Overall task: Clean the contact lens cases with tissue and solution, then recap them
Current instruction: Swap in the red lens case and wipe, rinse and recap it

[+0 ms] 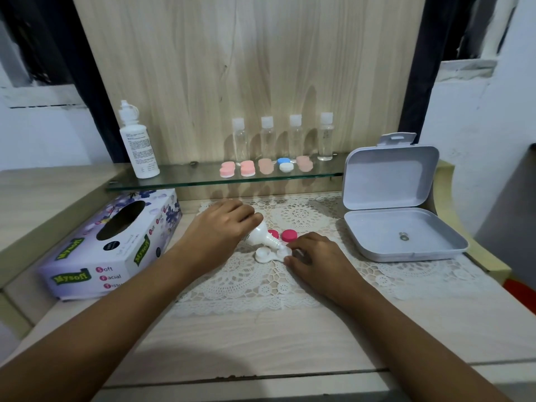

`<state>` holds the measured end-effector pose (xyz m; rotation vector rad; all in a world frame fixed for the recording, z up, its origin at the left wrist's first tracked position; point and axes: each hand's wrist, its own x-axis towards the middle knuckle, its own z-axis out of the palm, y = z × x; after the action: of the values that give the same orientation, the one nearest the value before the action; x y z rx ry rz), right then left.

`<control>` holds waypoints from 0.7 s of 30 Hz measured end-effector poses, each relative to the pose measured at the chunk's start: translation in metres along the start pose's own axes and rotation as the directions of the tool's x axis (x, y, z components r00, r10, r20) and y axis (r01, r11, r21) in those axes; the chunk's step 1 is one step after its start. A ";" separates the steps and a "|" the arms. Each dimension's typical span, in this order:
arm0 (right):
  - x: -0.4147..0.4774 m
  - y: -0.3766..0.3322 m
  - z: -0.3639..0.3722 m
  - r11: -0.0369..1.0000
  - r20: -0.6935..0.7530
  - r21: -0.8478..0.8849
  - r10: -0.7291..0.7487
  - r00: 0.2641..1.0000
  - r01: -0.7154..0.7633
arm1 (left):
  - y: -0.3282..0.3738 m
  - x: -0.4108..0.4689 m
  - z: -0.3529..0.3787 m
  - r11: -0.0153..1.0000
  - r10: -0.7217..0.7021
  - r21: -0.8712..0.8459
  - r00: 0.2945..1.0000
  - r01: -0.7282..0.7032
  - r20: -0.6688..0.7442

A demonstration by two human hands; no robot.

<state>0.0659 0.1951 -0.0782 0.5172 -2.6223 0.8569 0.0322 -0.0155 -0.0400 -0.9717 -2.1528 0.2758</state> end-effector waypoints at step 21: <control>-0.001 -0.001 -0.001 1.000 -0.006 -0.002 0.003 1.000 -0.003 | 0.007 -0.007 0.001 0.881 -0.361 -0.303 0.931 0.362 0.062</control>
<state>0.0673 0.1949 -0.0776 0.5090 -2.6192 0.8554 0.0382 -0.0161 -0.0479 -0.7080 -2.3727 -0.2524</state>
